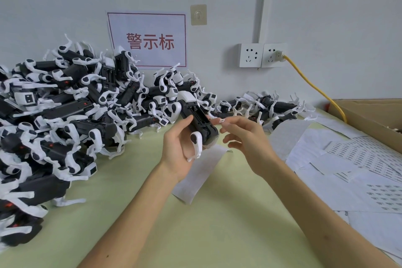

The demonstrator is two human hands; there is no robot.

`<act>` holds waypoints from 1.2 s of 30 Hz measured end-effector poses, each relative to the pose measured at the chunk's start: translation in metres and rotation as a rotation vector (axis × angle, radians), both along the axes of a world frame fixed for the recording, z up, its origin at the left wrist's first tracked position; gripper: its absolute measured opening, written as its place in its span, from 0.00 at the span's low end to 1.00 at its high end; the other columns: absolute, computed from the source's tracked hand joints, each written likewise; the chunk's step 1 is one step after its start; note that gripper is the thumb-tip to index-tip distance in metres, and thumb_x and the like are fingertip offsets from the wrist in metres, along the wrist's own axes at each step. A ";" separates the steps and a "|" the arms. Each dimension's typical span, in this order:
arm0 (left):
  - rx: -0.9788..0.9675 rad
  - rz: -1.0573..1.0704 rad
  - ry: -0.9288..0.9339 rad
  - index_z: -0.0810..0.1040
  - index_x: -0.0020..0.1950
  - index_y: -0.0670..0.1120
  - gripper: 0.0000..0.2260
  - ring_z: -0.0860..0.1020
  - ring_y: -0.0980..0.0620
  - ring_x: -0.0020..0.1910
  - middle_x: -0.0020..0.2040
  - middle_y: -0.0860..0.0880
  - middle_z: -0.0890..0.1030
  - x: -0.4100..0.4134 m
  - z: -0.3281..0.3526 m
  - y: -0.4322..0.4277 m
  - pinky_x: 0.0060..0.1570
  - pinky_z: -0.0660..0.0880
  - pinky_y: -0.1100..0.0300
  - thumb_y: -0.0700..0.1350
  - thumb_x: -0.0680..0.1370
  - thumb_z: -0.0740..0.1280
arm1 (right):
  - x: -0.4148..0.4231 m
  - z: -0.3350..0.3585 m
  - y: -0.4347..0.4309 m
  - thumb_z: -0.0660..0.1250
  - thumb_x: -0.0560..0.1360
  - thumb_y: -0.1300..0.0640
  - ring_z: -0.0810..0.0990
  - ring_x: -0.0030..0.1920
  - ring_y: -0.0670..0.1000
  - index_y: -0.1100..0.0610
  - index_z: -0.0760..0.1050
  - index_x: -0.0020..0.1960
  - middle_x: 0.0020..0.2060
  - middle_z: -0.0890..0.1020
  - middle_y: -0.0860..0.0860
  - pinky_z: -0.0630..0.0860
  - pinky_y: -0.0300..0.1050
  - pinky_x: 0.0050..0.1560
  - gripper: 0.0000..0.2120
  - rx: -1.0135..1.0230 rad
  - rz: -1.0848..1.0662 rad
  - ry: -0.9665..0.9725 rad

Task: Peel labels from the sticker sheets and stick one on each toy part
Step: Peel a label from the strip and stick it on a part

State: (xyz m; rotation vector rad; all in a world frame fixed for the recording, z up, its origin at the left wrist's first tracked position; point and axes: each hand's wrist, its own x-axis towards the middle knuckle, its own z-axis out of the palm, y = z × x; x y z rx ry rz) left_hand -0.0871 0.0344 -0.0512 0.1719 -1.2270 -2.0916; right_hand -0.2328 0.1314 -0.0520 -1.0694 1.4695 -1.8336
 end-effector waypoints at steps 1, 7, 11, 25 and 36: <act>0.016 -0.005 0.005 0.86 0.53 0.43 0.16 0.82 0.40 0.55 0.62 0.34 0.82 0.000 0.001 0.000 0.56 0.75 0.53 0.52 0.76 0.64 | 0.001 0.000 0.000 0.70 0.78 0.60 0.77 0.35 0.47 0.56 0.80 0.45 0.48 0.87 0.53 0.75 0.38 0.38 0.03 -0.011 0.000 -0.010; 0.012 -0.004 -0.047 0.79 0.61 0.40 0.21 0.83 0.44 0.50 0.63 0.38 0.83 0.001 0.002 0.000 0.36 0.79 0.63 0.52 0.76 0.64 | 0.003 -0.001 -0.002 0.68 0.78 0.64 0.77 0.32 0.50 0.57 0.78 0.42 0.35 0.83 0.50 0.73 0.39 0.35 0.07 -0.059 -0.113 0.062; -0.009 -0.011 -0.066 0.79 0.61 0.42 0.18 0.82 0.45 0.53 0.63 0.40 0.83 0.001 -0.001 -0.005 0.51 0.79 0.57 0.53 0.77 0.63 | 0.001 -0.002 0.000 0.68 0.77 0.64 0.78 0.31 0.50 0.57 0.76 0.41 0.34 0.82 0.51 0.72 0.44 0.36 0.06 -0.004 -0.191 0.244; -0.067 -0.062 -0.111 0.87 0.53 0.47 0.16 0.83 0.46 0.53 0.63 0.40 0.83 -0.001 0.001 0.001 0.50 0.78 0.60 0.52 0.76 0.64 | 0.000 -0.009 -0.004 0.71 0.77 0.55 0.76 0.31 0.47 0.47 0.76 0.47 0.40 0.84 0.41 0.77 0.46 0.36 0.04 0.011 -0.388 0.487; -0.100 -0.062 -0.116 0.87 0.56 0.49 0.16 0.82 0.44 0.59 0.66 0.43 0.82 -0.004 -0.006 -0.002 0.67 0.71 0.47 0.52 0.77 0.63 | -0.003 -0.007 -0.004 0.72 0.78 0.57 0.80 0.28 0.46 0.54 0.82 0.44 0.36 0.83 0.45 0.74 0.40 0.35 0.04 0.040 -0.296 0.301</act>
